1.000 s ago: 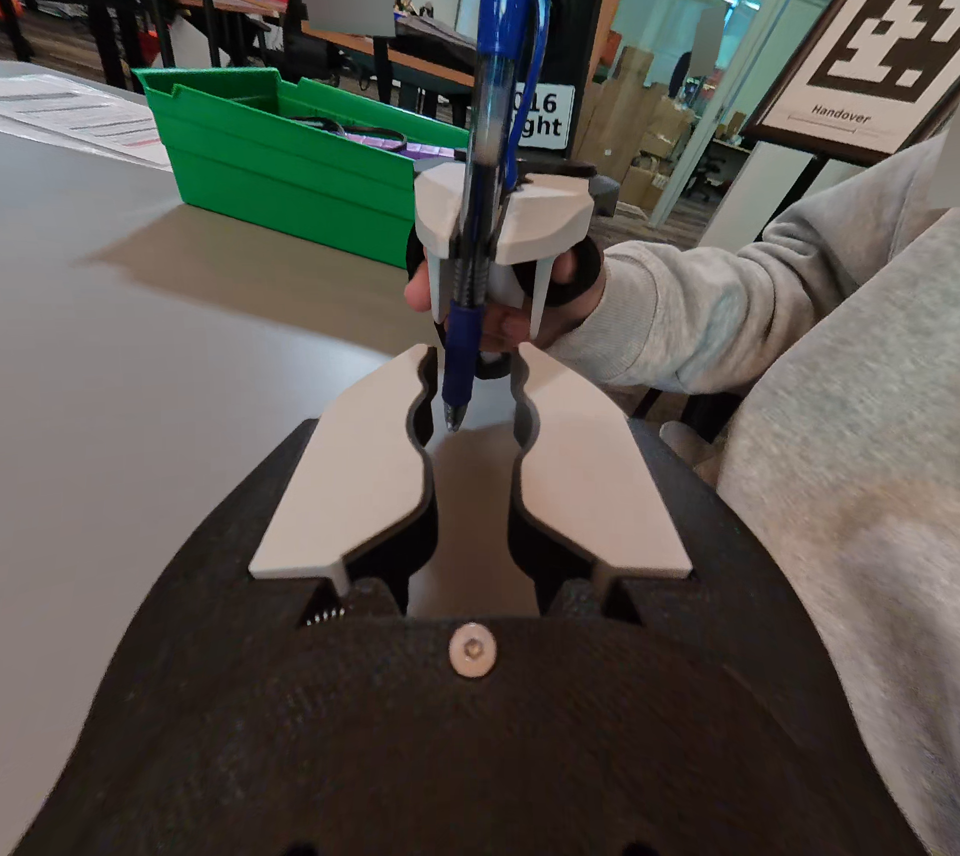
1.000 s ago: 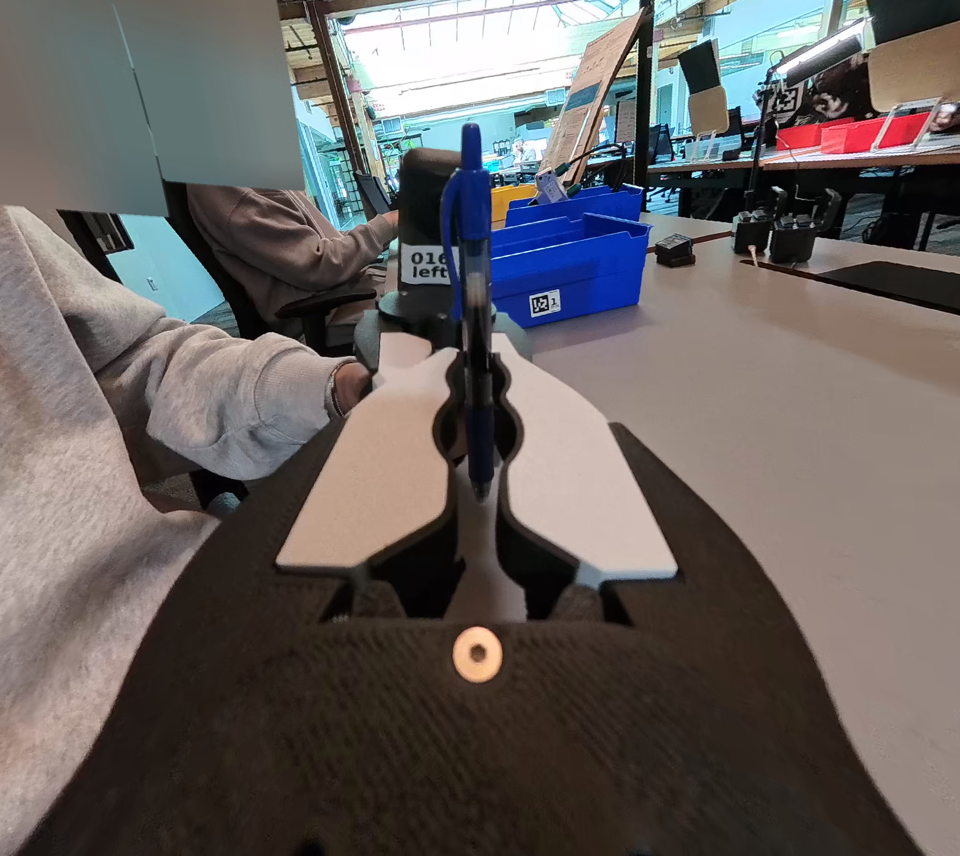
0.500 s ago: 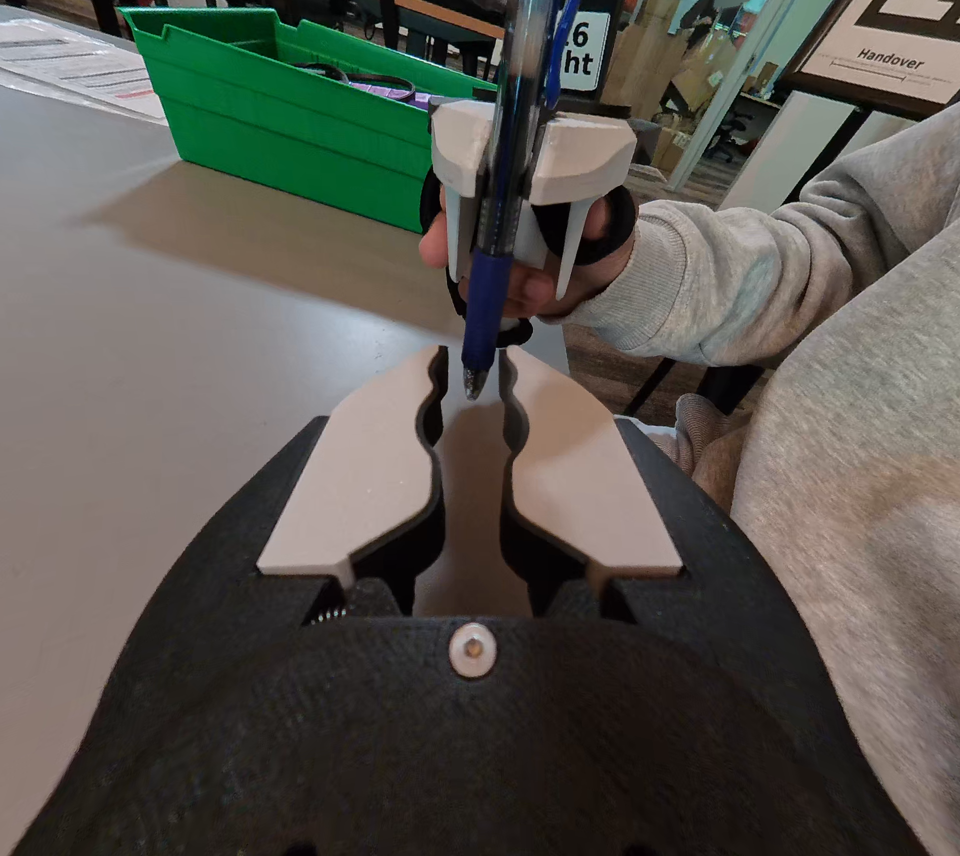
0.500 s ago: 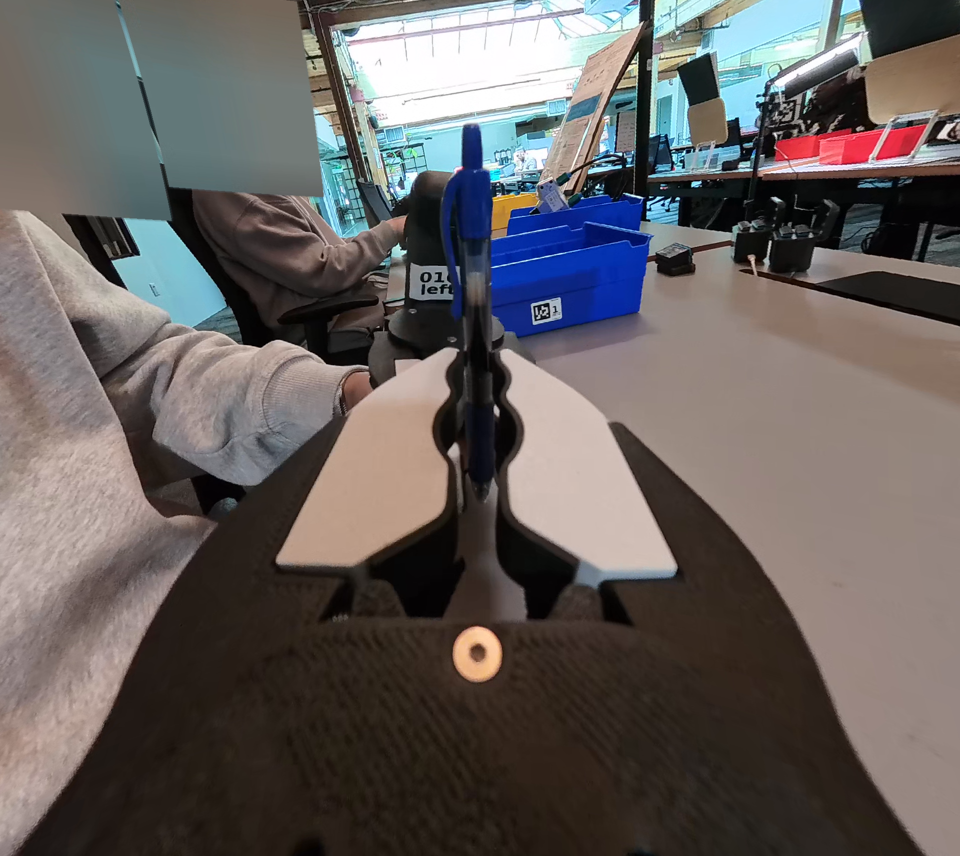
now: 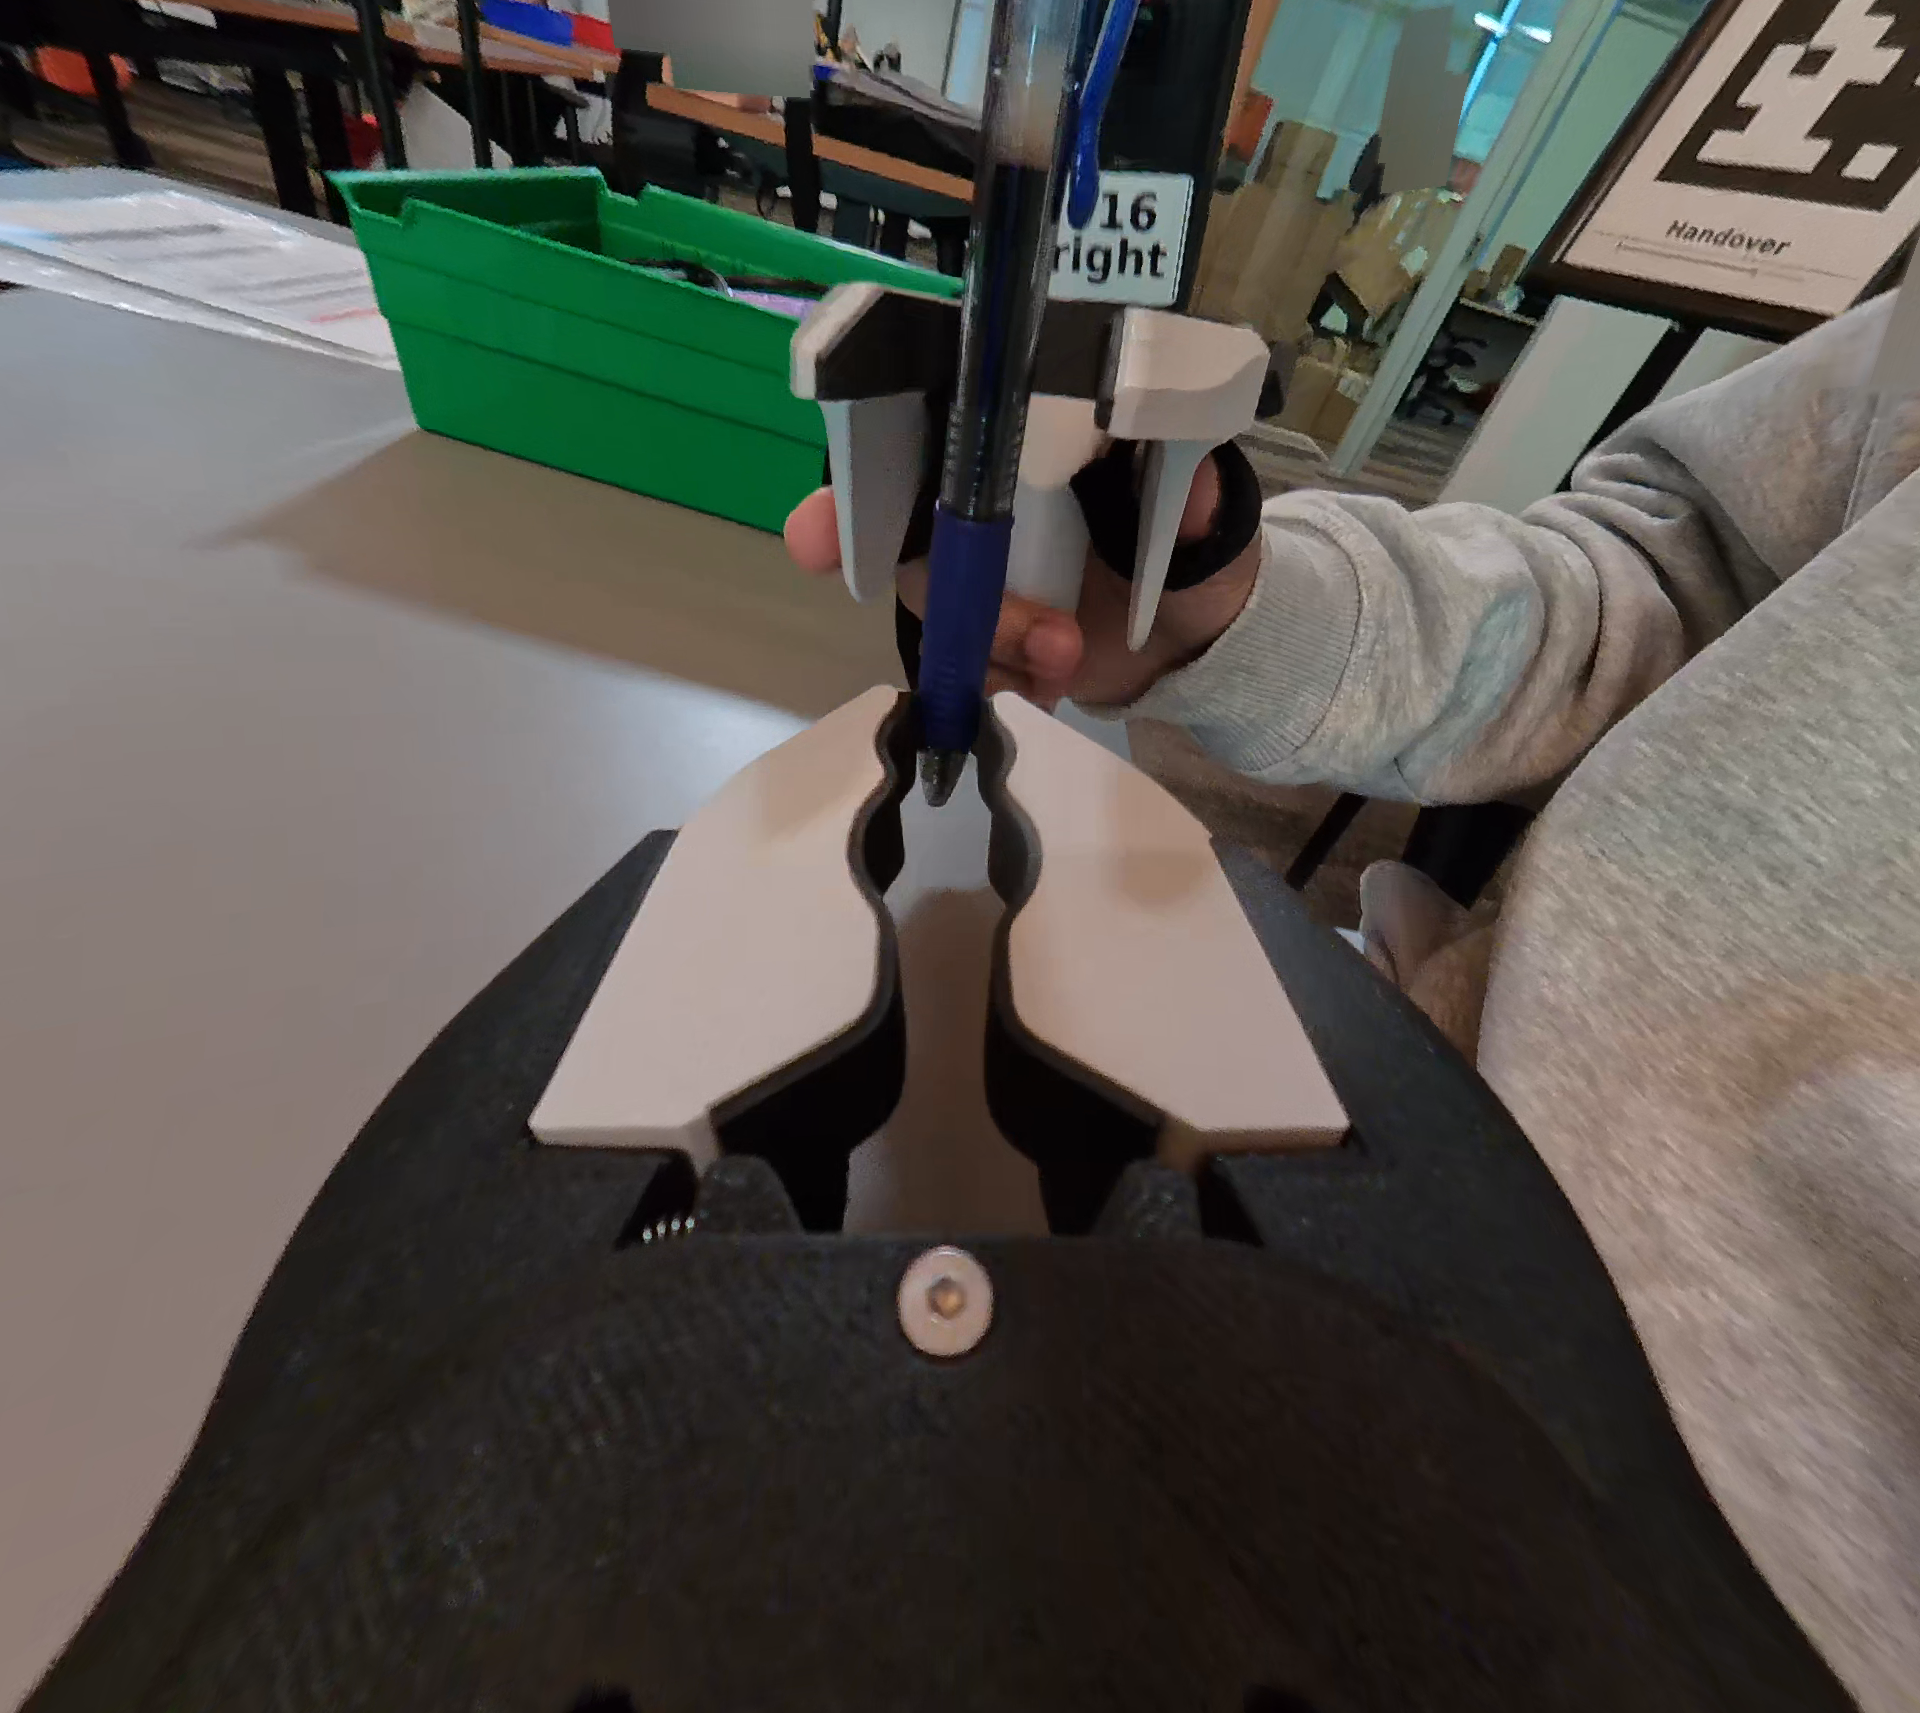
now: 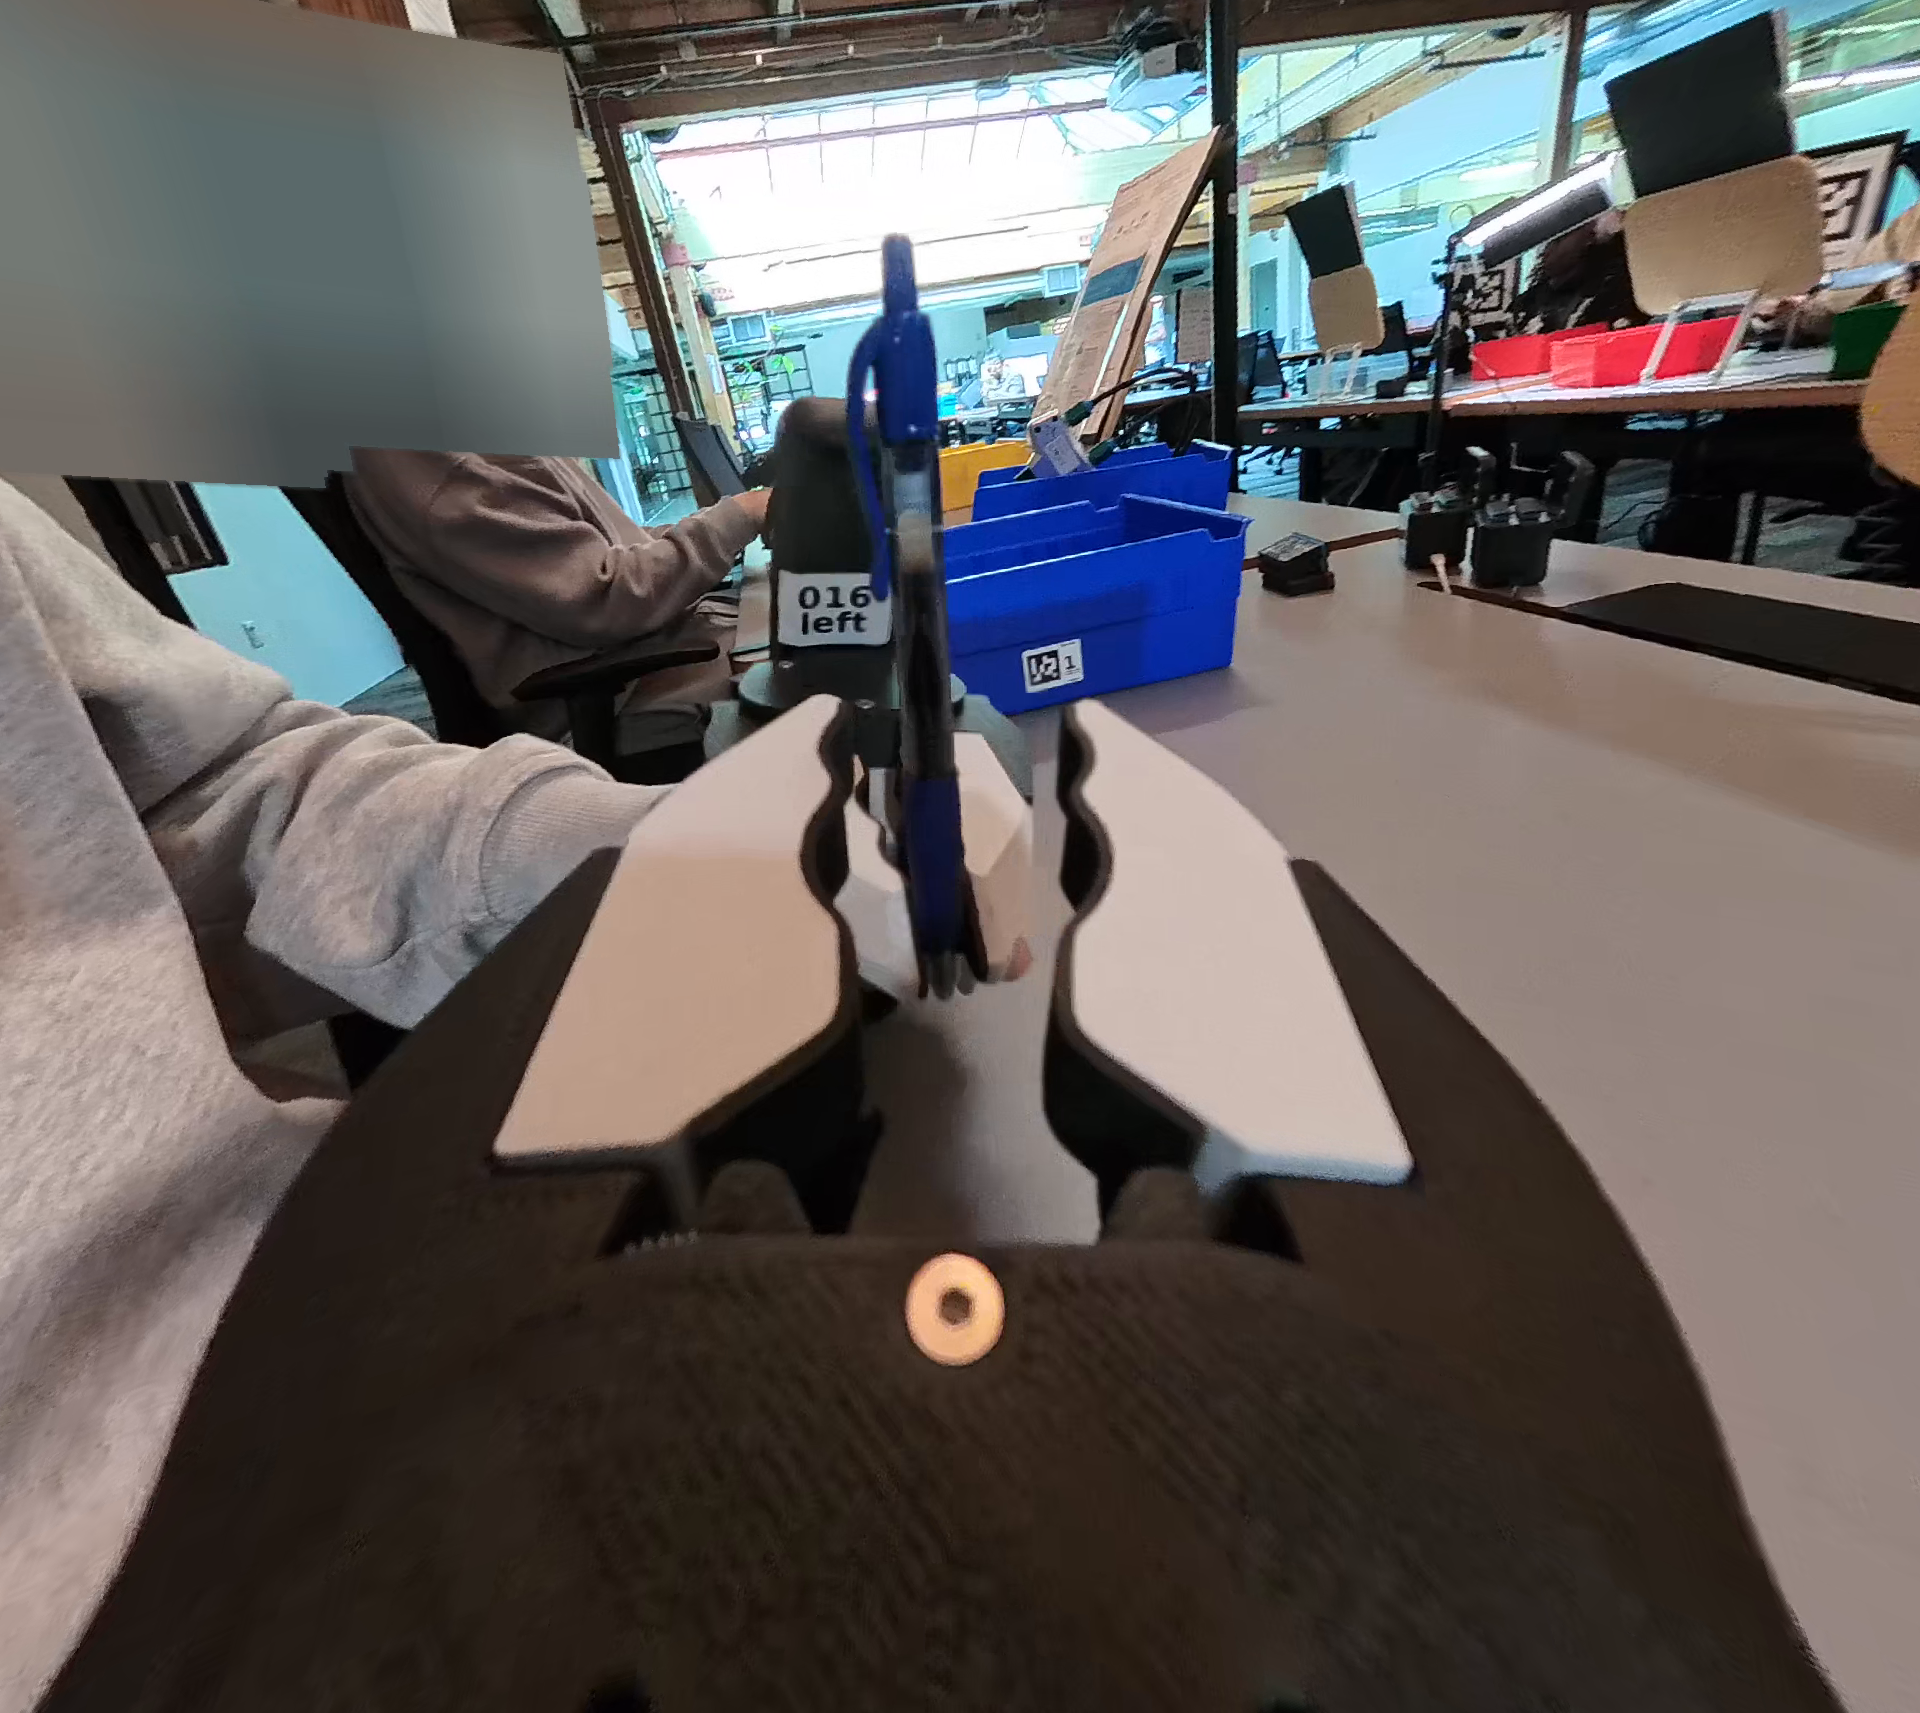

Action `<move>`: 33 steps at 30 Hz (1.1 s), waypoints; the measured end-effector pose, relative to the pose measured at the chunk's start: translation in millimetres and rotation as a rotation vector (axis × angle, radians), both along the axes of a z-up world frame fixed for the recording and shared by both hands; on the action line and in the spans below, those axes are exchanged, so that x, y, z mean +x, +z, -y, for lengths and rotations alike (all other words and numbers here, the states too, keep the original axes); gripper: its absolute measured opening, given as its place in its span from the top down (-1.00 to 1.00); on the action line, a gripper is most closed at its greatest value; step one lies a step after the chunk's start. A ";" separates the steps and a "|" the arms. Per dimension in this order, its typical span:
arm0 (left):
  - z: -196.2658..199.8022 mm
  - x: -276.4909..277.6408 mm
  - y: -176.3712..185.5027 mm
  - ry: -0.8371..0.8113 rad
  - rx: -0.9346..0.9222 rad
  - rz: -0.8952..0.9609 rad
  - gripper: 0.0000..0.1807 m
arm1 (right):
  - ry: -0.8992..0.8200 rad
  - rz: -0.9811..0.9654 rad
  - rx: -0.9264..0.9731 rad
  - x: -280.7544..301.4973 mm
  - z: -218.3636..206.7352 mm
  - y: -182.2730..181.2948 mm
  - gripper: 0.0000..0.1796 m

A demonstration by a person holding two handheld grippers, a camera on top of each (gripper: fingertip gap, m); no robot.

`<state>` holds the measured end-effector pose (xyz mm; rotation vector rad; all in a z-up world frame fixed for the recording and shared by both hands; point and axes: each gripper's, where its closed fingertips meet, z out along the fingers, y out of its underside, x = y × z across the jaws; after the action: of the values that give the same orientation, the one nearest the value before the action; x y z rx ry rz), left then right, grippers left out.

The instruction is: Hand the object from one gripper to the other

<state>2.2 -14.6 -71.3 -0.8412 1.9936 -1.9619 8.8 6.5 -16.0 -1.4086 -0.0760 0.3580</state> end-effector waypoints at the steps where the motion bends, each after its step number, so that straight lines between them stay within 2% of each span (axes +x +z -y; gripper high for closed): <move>1: -2.7 0.8 3.4 0.012 -0.015 0.012 0.87 | -0.009 -0.006 0.006 2.2 0.5 0.8 0.55; 10: -29.4 6.8 19.1 0.101 -0.067 0.057 0.87 | -0.029 -0.003 -0.037 6.2 -3.0 -8.1 0.56; 15: -28.2 9.8 14.8 0.127 -0.038 0.052 0.88 | -0.117 0.078 -0.103 6.3 -9.9 -17.6 0.69; 17: -25.2 12.3 9.7 0.150 0.002 0.050 0.88 | -0.188 0.092 -0.129 10.4 -11.7 -19.4 0.71; 19: -24.4 17.2 5.0 0.201 0.033 0.043 0.88 | -0.362 0.111 -0.190 28.1 -10.2 -24.2 0.75; 22: -25.5 24.9 -0.8 0.302 0.063 0.027 0.88 | -0.475 0.111 -0.136 31.0 -4.4 -11.2 0.73; 27: -24.6 30.0 -3.2 0.406 0.067 0.013 0.87 | -0.458 0.077 -0.154 18.5 -11.7 -14.8 0.71; 33: -18.0 29.6 -6.1 0.413 0.058 -0.005 0.87 | -0.443 0.073 -0.181 16.8 -15.8 -21.1 0.75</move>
<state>31.8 3.3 -77.4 -1.1363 1.6991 -1.6606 25.6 22.3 -37.0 -1.5705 0.2111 -0.0558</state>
